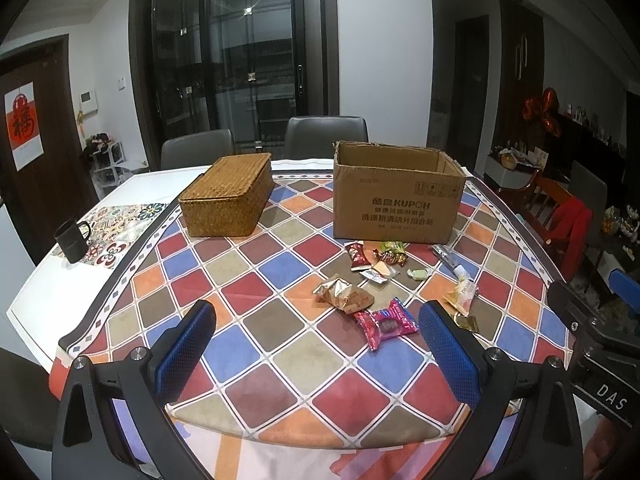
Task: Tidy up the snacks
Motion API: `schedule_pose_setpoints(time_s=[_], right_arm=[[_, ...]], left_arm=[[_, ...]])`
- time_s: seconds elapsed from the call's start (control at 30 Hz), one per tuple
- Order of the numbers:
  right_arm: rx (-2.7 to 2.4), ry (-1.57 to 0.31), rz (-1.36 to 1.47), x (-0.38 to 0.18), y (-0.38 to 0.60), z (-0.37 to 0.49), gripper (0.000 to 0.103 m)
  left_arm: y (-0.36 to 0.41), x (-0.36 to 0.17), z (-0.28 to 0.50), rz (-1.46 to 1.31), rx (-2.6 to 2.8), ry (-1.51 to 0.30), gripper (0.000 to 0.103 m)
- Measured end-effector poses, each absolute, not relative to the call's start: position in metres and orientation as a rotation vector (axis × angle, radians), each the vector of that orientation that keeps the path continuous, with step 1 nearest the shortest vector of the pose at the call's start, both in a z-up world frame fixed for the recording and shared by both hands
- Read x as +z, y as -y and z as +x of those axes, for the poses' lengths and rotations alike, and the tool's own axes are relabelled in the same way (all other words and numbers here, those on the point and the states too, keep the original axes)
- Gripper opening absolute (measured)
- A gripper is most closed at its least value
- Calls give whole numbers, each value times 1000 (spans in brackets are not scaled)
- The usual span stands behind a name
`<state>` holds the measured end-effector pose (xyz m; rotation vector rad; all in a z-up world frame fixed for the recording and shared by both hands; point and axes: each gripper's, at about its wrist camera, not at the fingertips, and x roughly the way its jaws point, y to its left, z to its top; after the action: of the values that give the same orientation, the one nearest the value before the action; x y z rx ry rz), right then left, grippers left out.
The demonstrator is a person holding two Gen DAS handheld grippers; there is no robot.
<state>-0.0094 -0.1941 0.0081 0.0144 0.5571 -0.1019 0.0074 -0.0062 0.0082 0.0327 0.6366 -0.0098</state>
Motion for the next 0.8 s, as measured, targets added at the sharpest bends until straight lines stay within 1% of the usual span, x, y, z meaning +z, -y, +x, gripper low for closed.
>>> schedule_pose_setpoints(time_s=[0.53, 0.8], right_arm=[[-108, -568, -2, -9, 195, 30, 101], [-119, -572, -17, -25, 195, 50, 101]], left_arm=[[16, -8, 41, 47, -19, -632, 103], [19, -28, 64, 71, -3, -643, 103]])
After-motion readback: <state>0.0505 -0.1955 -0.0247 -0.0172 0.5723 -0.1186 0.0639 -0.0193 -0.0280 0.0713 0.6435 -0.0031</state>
